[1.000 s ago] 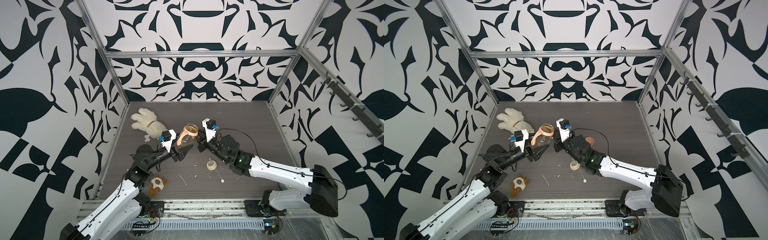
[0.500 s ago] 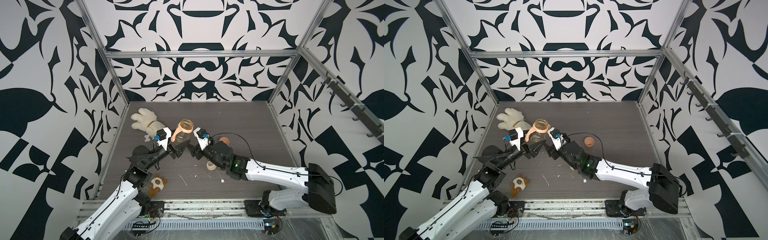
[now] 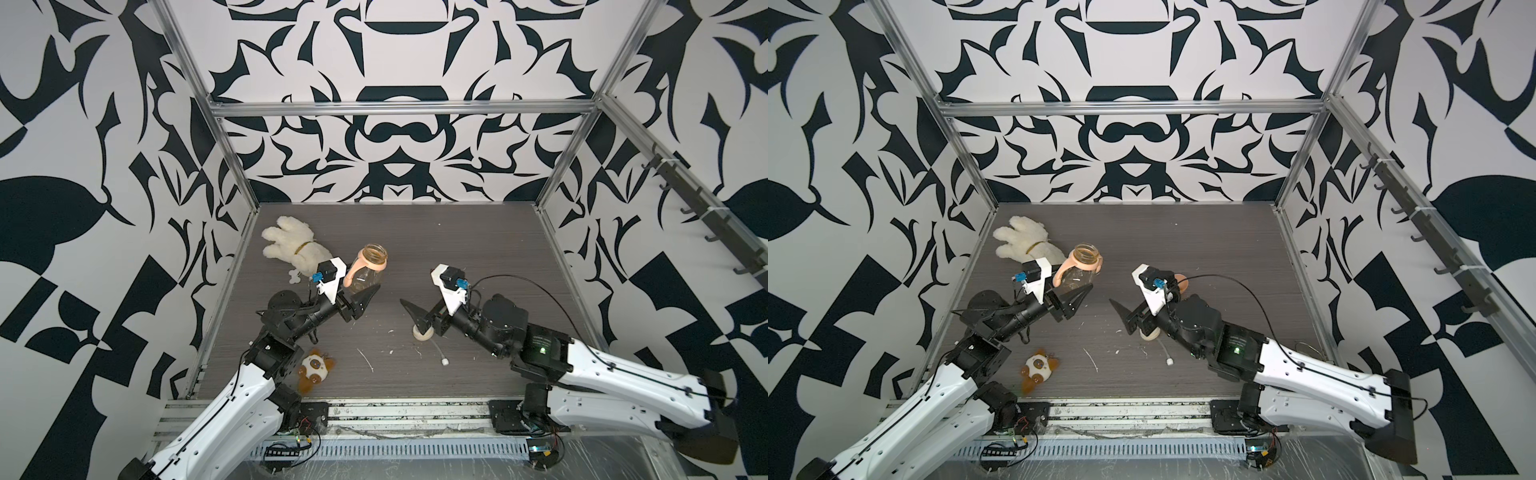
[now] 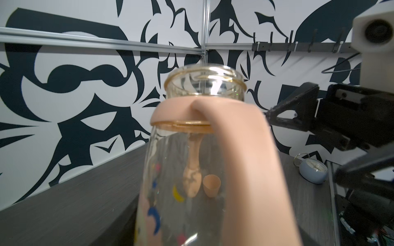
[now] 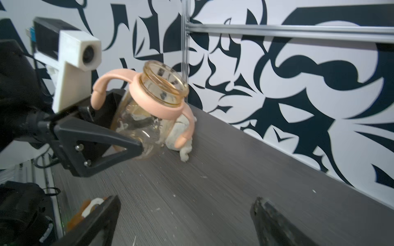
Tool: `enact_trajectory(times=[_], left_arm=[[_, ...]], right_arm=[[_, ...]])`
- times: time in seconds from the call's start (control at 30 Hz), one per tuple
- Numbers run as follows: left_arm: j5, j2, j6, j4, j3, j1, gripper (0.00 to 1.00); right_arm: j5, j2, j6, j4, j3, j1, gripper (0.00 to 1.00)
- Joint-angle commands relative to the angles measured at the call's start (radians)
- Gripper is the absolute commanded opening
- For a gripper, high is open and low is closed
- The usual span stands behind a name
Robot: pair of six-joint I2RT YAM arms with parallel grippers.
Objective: Assemble the baby bottles
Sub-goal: Pick up the nipple from the center of the board.
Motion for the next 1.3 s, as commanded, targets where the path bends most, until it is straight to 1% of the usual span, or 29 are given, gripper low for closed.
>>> enact_trajectory(times=[0.0,0.07,0.1,0.13,0.17,0.23,0.33,0.57,0.73,0.83,0.93,1.1,1.2,1.27], left_arm=[[-0.007,-0.045,0.001,-0.075,0.028,-0.007,0.41],[-0.031,-0.071,-0.001,-0.089,0.016,-0.02,0.41],[-0.039,-0.077,0.0,-0.101,0.015,-0.027,0.41],[-0.052,-0.083,0.002,-0.117,0.017,-0.036,0.41],[-0.063,-0.088,0.004,-0.131,0.017,-0.047,0.41],[-0.084,-0.1,0.007,-0.151,0.015,-0.064,0.41],[-0.126,-0.102,0.01,-0.19,0.025,-0.076,0.41],[-0.094,-0.062,0.009,-0.19,0.035,-0.08,0.42],[-0.12,-0.07,0.013,-0.191,0.035,-0.079,0.44],[-0.114,-0.073,0.013,-0.184,0.033,-0.08,0.44],[-0.117,-0.079,0.014,-0.187,0.034,-0.081,0.44],[-0.122,-0.079,0.015,-0.176,0.028,-0.08,0.44],[-0.12,-0.079,0.015,-0.173,0.027,-0.079,0.45],[-0.121,-0.082,0.015,-0.171,0.026,-0.079,0.45]], right_arm=[[0.091,0.033,0.11,-0.283,0.016,-0.086,0.99],[-0.057,0.08,0.198,-0.347,0.018,-0.238,0.98],[-0.126,0.108,0.218,-0.367,0.022,-0.294,0.96],[-0.171,0.15,0.226,-0.4,0.038,-0.33,0.96],[-0.2,0.195,0.218,-0.435,0.064,-0.338,0.96],[-0.216,0.28,0.188,-0.512,0.118,-0.338,0.96],[-0.256,0.384,0.16,-0.558,0.147,-0.338,0.99],[-0.356,0.503,0.123,-0.56,0.153,-0.334,0.99],[-0.372,0.581,0.105,-0.549,0.18,-0.301,0.99],[-0.388,0.637,0.096,-0.543,0.201,-0.283,0.99],[-0.383,0.689,0.079,-0.555,0.214,-0.28,0.99],[-0.357,0.732,0.053,-0.562,0.229,-0.276,0.99],[-0.356,0.765,0.041,-0.563,0.244,-0.275,0.95],[-0.356,0.782,0.038,-0.56,0.251,-0.275,0.9]])
